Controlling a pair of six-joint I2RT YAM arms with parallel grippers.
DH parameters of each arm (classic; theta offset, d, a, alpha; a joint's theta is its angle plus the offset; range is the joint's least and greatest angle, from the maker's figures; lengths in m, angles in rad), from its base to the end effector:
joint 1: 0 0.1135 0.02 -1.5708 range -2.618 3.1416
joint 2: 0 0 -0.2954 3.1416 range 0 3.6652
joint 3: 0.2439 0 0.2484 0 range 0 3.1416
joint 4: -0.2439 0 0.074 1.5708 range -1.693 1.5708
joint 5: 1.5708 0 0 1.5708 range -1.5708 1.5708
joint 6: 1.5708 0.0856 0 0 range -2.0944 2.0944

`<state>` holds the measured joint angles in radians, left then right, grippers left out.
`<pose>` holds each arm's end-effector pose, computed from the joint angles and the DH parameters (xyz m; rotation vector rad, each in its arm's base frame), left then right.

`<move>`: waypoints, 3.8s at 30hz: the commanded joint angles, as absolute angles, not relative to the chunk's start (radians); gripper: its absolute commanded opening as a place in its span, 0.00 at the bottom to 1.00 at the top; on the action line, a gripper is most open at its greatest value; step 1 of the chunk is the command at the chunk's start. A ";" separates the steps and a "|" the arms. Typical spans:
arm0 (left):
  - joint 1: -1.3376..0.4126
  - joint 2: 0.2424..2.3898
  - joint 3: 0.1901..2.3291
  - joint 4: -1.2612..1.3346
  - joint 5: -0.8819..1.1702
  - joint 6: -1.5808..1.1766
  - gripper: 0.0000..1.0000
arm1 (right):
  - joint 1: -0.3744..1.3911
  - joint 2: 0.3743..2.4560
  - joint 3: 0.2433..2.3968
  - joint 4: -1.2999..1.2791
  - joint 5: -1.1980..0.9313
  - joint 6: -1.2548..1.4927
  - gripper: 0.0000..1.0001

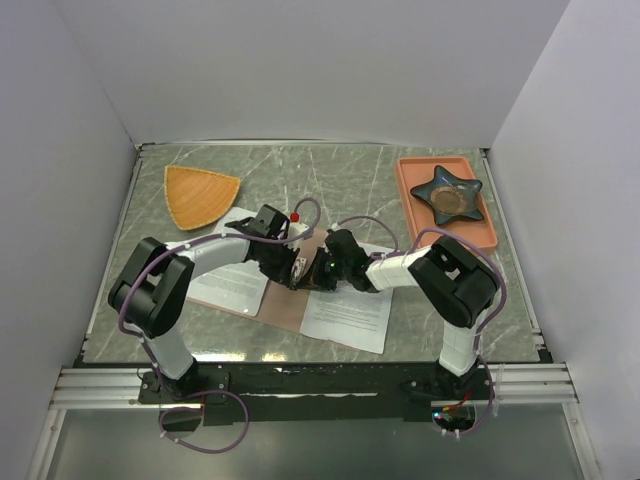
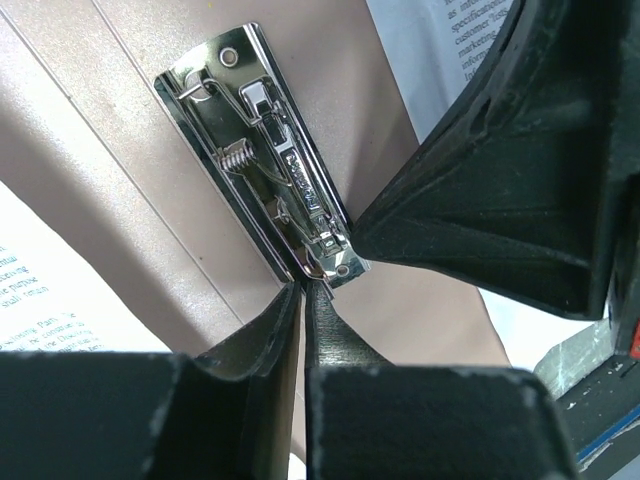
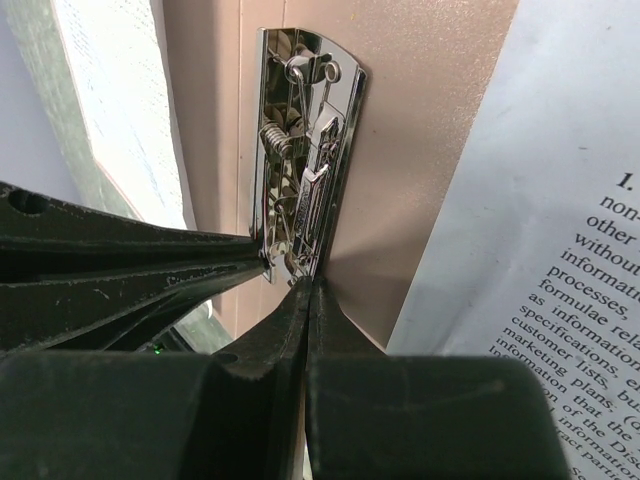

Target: Put the files into the folder

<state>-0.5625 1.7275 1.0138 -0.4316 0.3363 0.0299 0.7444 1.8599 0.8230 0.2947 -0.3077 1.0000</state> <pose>0.2823 -0.2113 0.1518 0.9013 2.6071 -0.6082 0.2716 0.2855 0.1145 0.1556 2.6025 1.1353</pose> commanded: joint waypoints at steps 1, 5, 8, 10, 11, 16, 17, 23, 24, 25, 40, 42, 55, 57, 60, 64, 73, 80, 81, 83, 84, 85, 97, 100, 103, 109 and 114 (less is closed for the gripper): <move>-0.624 1.838 1.008 -0.405 0.295 0.011 0.10 | 0.790 1.988 0.778 0.051 -0.193 0.966 0.00; -0.643 1.870 1.028 -0.414 0.343 0.008 0.08 | 0.795 2.003 0.778 0.048 -0.192 0.976 0.00; -0.661 1.868 1.057 -0.425 0.417 0.008 0.08 | 0.796 2.016 0.779 0.051 -0.193 0.985 0.00; -0.669 1.861 1.086 -0.442 0.454 0.006 0.08 | 0.796 2.020 0.778 0.051 -0.192 0.991 0.00; -0.669 1.853 1.097 -0.448 0.495 0.006 0.08 | 0.796 2.022 0.776 0.049 -0.192 0.994 0.00; -0.669 1.836 1.121 -0.440 0.560 0.006 0.07 | 0.796 2.034 0.775 0.048 -0.189 1.011 0.00; -0.669 1.835 1.118 -0.434 0.567 0.006 0.07 | 0.796 2.037 0.773 0.051 -0.192 1.015 0.00; -0.654 1.752 1.123 -0.417 0.656 -0.048 0.08 | 0.796 2.037 0.759 0.058 -0.196 1.025 0.00; -0.632 1.741 1.138 -0.426 0.693 -0.048 0.08 | 0.795 2.036 0.756 0.057 -0.195 1.025 0.00; -0.618 1.715 1.156 -0.440 0.719 -0.048 0.08 | 0.795 2.036 0.755 0.055 -0.193 1.026 0.00; -0.384 1.615 1.310 -0.578 0.594 0.025 0.11 | 0.762 1.947 0.729 0.017 -0.149 1.002 0.00; -0.362 1.621 1.250 -0.558 0.507 0.047 0.11 | 0.756 1.905 0.730 -0.017 -0.126 0.977 0.00; -0.365 1.649 1.058 -0.439 0.402 0.089 0.10 | 0.611 1.534 0.853 -0.300 -0.075 0.735 0.33; -0.374 1.647 1.054 -0.433 0.402 0.084 0.10 | 0.571 1.468 0.839 -0.327 -0.087 0.709 0.45; -0.382 1.651 1.054 -0.431 0.423 0.075 0.10 | 0.512 1.390 0.818 -0.360 -0.129 0.674 0.62; -0.406 1.655 1.031 -0.413 0.420 0.069 0.09 | 0.480 1.324 0.842 -0.553 0.123 0.698 0.60; -0.445 1.680 1.012 -0.397 0.420 0.055 0.09 | 0.377 1.244 0.798 -0.879 0.414 0.845 0.81; -0.446 1.697 1.020 -0.399 0.420 0.051 0.08 | 0.269 1.316 0.719 -0.709 0.198 0.743 0.85; -0.446 1.700 1.022 -0.400 0.414 0.052 0.07 | 0.267 1.336 0.721 -0.692 0.177 0.738 0.86; -0.443 1.704 1.028 -0.402 0.397 0.058 0.07 | 0.265 1.359 0.710 -0.631 0.112 0.730 0.86; -0.442 1.707 1.029 -0.406 0.396 0.063 0.07 | 0.265 1.364 0.706 -0.611 0.089 0.726 0.86; -0.439 1.707 1.034 -0.408 0.390 0.066 0.07 | 0.265 1.370 0.703 -0.598 0.059 0.726 0.85; -0.433 1.758 1.005 -0.370 0.348 0.089 0.07 | 0.282 1.399 0.640 -0.469 -0.067 0.742 0.76; -0.445 1.775 1.005 -0.364 0.353 0.084 0.07 | 0.310 1.413 0.649 -0.462 -0.066 0.738 0.73; -0.466 1.789 1.005 -0.361 0.354 0.072 0.07 | 0.339 1.428 0.667 -0.465 -0.069 0.736 0.69; -0.488 1.776 0.994 -0.356 0.368 0.061 0.07 | 0.399 1.427 0.713 -0.488 -0.031 0.721 0.63; -0.489 1.775 1.000 -0.365 0.376 0.058 0.06 | 0.436 1.422 0.742 -0.505 -0.003 0.692 0.53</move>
<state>-0.4805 1.7519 1.0138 -0.3489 0.3611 0.0635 0.4057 1.4090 0.7074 -0.4931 -0.0238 0.7132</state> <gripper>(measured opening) 0.071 0.578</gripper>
